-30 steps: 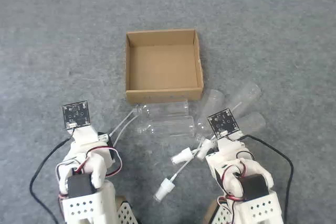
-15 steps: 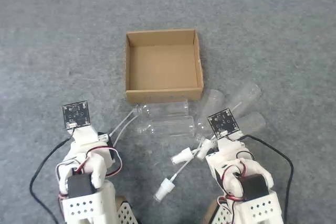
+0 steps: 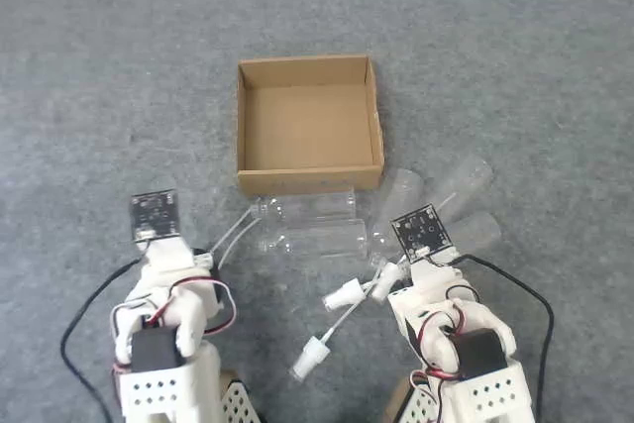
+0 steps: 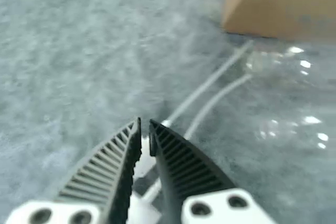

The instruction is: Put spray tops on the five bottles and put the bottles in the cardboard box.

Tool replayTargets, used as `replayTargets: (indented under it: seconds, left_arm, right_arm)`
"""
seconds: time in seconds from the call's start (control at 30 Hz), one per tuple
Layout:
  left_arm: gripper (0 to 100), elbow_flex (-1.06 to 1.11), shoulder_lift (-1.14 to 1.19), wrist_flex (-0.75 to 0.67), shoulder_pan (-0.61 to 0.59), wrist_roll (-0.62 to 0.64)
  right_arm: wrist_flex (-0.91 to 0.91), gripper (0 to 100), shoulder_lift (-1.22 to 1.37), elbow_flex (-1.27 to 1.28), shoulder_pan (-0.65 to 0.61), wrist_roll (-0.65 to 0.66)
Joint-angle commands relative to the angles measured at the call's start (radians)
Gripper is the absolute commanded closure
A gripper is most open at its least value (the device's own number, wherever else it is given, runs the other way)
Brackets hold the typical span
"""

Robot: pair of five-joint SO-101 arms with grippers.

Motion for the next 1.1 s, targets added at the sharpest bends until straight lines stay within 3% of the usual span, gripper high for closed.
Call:
replayTargets:
  seconds: [0.0, 0.27, 1.07]
  left_arm:
    - [98, -0.013, -0.014, 0.008, 0.137, -0.011]
    - [98, -0.013, -0.014, 0.008, 0.302, -0.009]
    - [98, -0.013, -0.014, 0.009, 0.305, -0.012]
  right_arm:
    - [0.004, 97.5, -0.012, 0.020, 0.005, 0.008]
    - [0.004, 97.5, -0.012, 0.020, 0.005, 0.008]
    - [0.004, 97.5, -0.012, 0.021, 0.002, 0.009]
